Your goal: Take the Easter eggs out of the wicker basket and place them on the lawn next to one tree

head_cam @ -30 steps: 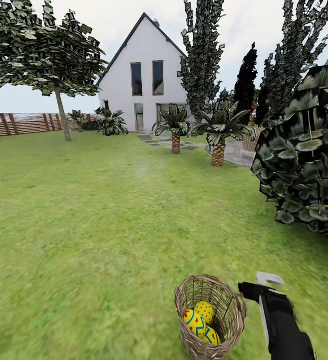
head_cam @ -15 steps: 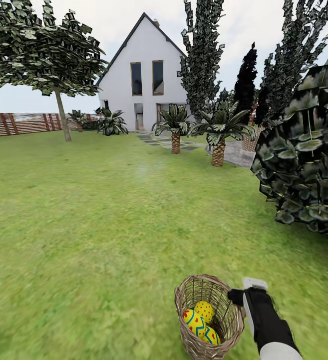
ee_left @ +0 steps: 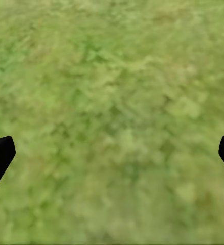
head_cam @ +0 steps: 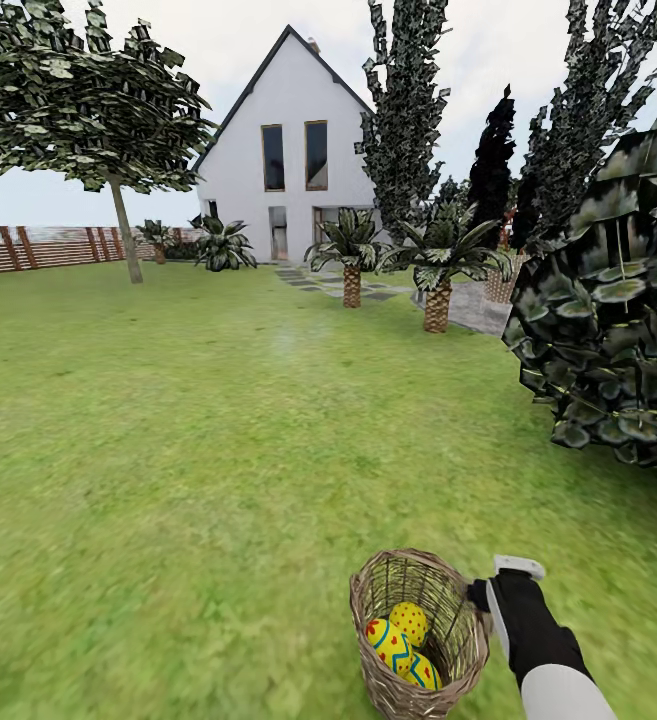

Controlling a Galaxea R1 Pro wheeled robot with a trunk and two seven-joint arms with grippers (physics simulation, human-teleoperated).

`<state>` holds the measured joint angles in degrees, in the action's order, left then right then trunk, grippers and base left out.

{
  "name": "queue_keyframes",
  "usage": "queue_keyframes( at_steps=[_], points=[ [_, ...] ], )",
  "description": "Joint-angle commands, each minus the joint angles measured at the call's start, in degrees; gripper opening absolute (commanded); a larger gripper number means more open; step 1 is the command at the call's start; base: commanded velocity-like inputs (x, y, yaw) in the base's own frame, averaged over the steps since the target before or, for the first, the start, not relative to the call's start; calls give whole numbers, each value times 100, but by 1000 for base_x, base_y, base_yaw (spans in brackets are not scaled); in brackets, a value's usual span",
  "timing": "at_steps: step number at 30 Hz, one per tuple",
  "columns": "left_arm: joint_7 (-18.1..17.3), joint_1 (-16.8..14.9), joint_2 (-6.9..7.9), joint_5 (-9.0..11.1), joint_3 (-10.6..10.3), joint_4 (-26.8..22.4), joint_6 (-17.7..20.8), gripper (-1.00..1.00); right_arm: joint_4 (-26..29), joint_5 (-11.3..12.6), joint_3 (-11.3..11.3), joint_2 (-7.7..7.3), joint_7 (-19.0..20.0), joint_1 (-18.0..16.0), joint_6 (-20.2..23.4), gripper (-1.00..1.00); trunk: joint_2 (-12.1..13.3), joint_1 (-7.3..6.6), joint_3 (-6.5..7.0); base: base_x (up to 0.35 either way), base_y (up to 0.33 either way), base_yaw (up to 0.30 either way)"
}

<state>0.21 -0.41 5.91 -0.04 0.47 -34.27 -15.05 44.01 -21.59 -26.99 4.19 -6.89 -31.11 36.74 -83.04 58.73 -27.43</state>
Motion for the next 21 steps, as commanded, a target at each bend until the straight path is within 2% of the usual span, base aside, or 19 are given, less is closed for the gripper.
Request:
queue_keyframes(
  at_steps=[1,9,16,21],
  points=[
    [5,-3,1,0,3,-4,-17,100,6,-1,-14,-4,-16,-6,18,100,-3,0,-6,0,0,0],
    [22,-2,-2,4,-1,-32,-28,100,-8,5,-20,-173,-4,-9,20,100,-3,0,-6,0,0,0],
    [23,-3,-2,4,5,-32,-26,100,-17,6,-17,-189,3,-54,23,100,-3,0,-6,0,0,0],
    [23,-3,-1,4,5,-28,-25,100,-22,6,-10,-185,3,-110,24,100,-164,88,-78,0,0,0]
  ],
)
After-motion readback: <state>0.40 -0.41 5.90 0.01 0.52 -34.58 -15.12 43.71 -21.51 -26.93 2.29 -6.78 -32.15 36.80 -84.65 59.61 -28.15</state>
